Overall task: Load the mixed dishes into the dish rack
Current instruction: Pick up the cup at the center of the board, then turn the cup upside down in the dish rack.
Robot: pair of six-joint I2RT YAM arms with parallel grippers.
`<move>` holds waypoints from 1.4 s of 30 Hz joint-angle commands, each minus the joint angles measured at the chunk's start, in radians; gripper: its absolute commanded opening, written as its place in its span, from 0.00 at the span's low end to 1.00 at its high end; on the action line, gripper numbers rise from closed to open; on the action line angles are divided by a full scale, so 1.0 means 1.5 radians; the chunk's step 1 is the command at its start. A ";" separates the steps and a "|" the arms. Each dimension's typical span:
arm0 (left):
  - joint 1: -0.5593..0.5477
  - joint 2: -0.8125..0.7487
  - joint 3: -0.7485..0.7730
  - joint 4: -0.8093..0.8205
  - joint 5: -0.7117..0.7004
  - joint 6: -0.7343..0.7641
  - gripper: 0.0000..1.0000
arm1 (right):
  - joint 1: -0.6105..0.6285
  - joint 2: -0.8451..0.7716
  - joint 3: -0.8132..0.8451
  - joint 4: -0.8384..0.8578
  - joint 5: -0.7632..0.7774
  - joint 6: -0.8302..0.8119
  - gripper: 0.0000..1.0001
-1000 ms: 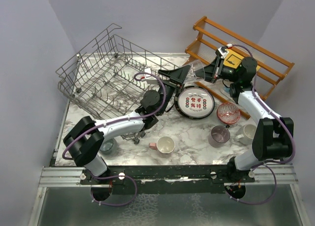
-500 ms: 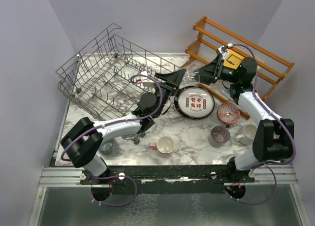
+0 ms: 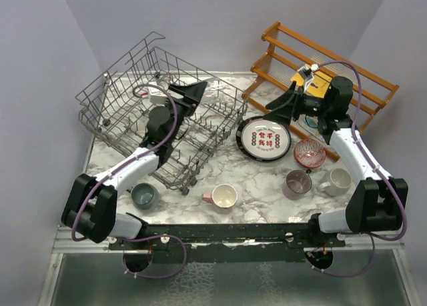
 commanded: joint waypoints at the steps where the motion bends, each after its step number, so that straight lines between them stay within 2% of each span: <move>1: 0.117 -0.036 0.080 -0.246 0.166 0.121 0.00 | -0.004 -0.051 -0.004 -0.186 0.011 -0.316 1.00; 5: 0.229 0.003 0.210 -0.457 0.237 0.243 0.00 | -0.004 -0.072 -0.055 -0.185 0.019 -0.368 1.00; 8: 0.281 0.062 0.340 -0.610 0.255 0.357 0.00 | -0.004 -0.079 -0.082 -0.163 0.009 -0.378 1.00; 12: 0.315 0.150 0.490 -0.760 0.205 0.492 0.00 | -0.004 -0.078 -0.108 -0.149 0.006 -0.394 1.00; 17: 0.318 0.286 0.674 -0.866 0.115 0.621 0.00 | -0.004 -0.075 -0.124 -0.149 0.003 -0.408 1.00; 24: 0.318 0.478 0.943 -0.942 0.056 0.700 0.00 | -0.004 -0.084 -0.136 -0.159 -0.003 -0.433 1.00; 27: 0.319 0.541 1.016 -0.935 0.043 0.709 0.00 | -0.005 -0.082 -0.139 -0.159 -0.002 -0.439 1.00; 33: 0.320 0.604 1.045 -0.861 0.011 0.717 0.00 | -0.008 -0.076 -0.145 -0.157 -0.009 -0.442 1.00; 42: 0.322 0.658 1.057 -0.807 0.019 0.710 0.00 | -0.014 -0.068 -0.147 -0.156 -0.014 -0.442 1.00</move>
